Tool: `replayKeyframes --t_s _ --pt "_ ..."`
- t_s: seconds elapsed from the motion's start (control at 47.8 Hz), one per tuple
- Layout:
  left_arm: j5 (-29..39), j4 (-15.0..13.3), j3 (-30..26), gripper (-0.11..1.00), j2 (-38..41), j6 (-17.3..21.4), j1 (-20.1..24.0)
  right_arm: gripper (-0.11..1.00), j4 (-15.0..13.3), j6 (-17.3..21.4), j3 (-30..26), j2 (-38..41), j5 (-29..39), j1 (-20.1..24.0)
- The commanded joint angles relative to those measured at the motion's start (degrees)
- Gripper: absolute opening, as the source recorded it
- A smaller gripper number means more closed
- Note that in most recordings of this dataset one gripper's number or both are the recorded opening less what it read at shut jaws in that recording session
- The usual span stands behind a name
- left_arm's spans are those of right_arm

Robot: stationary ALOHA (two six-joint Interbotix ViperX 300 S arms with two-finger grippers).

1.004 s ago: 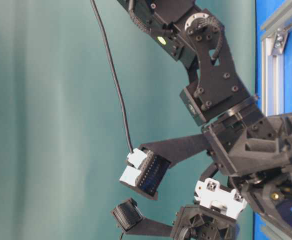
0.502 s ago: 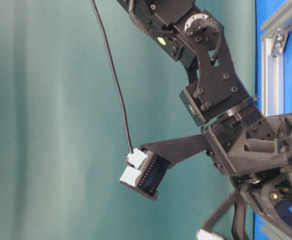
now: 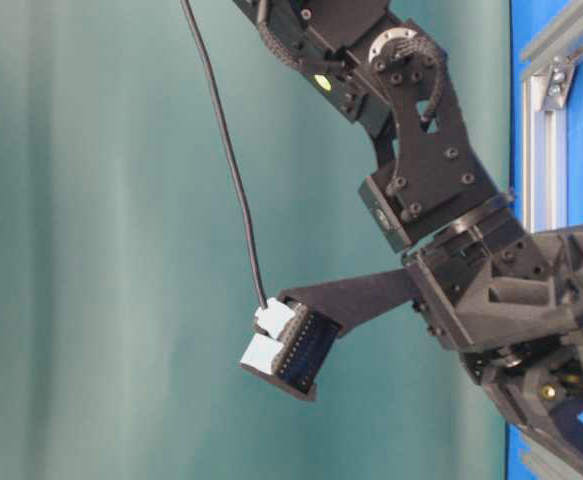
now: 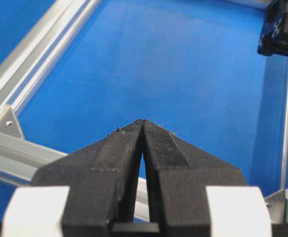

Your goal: Insert the wire through the string loop located on the left side.

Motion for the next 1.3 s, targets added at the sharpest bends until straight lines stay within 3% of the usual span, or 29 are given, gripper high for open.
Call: replayKeyframes --t_s 0.0,0.167,0.356,0.586,1.13,1.213,1.276 --pt "0.5 0.1 0.2 0.0 -1.4 -0.1 -0.2 0.0 0.0 -0.1 -1.1 -1.1 -0.3 -0.1" --pt "3.5 0.2 0.4 0.0 -1.7 -0.2 -4.0 0.0 0.0 -0.1 -1.1 -1.2 -0.3 0.0" --pt "3.6 0.1 0.1 0.0 -2.3 -0.3 -14.3 0.0 0.0 -0.1 -1.1 -1.1 -0.3 0.0" --pt "3.5 0.1 -0.9 0.0 -2.3 -4.7 -23.6 0.0 -0.1 -0.1 -1.1 -1.1 -0.3 -0.2" --pt "4.1 0.3 -2.0 0.01 -0.7 -5.2 -24.7 0.0 0.0 -0.1 -1.1 -1.1 -0.4 -0.1" --pt "4.1 0.3 -2.1 0.1 -0.7 -5.2 -24.7 0.0 -0.1 -0.1 -1.1 -1.2 -0.4 -0.1" --pt "4.2 0.3 -2.2 0.26 -0.7 -5.5 -24.8 0.0 0.0 -0.1 -1.1 -1.1 -0.3 -0.1"
